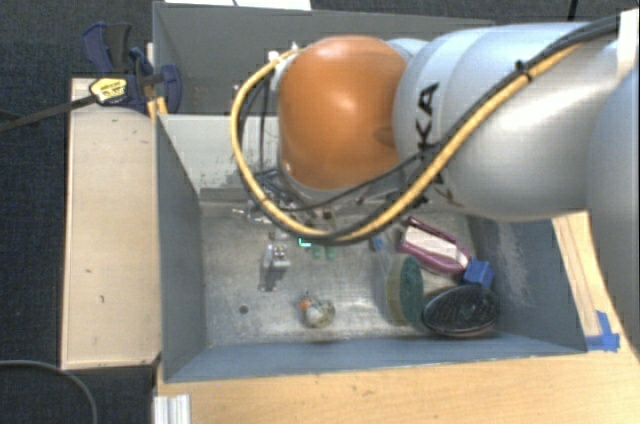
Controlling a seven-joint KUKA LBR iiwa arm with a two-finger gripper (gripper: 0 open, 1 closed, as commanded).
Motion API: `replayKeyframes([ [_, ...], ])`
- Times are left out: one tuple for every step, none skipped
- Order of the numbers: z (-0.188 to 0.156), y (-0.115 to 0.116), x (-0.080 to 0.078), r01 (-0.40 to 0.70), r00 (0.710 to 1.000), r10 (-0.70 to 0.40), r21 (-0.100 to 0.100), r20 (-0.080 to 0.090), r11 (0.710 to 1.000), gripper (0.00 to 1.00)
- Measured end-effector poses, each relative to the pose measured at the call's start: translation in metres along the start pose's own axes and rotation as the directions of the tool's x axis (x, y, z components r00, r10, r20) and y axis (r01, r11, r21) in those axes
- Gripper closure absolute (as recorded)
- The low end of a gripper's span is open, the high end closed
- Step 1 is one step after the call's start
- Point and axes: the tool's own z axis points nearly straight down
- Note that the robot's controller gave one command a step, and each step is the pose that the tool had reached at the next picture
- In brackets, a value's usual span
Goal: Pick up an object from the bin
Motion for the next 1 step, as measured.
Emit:
replayKeyframes([
  [0.0816,-0.0661,-0.0572,0.04,0.999,-0.04,0.005,0.001,0.999,0.0],
])
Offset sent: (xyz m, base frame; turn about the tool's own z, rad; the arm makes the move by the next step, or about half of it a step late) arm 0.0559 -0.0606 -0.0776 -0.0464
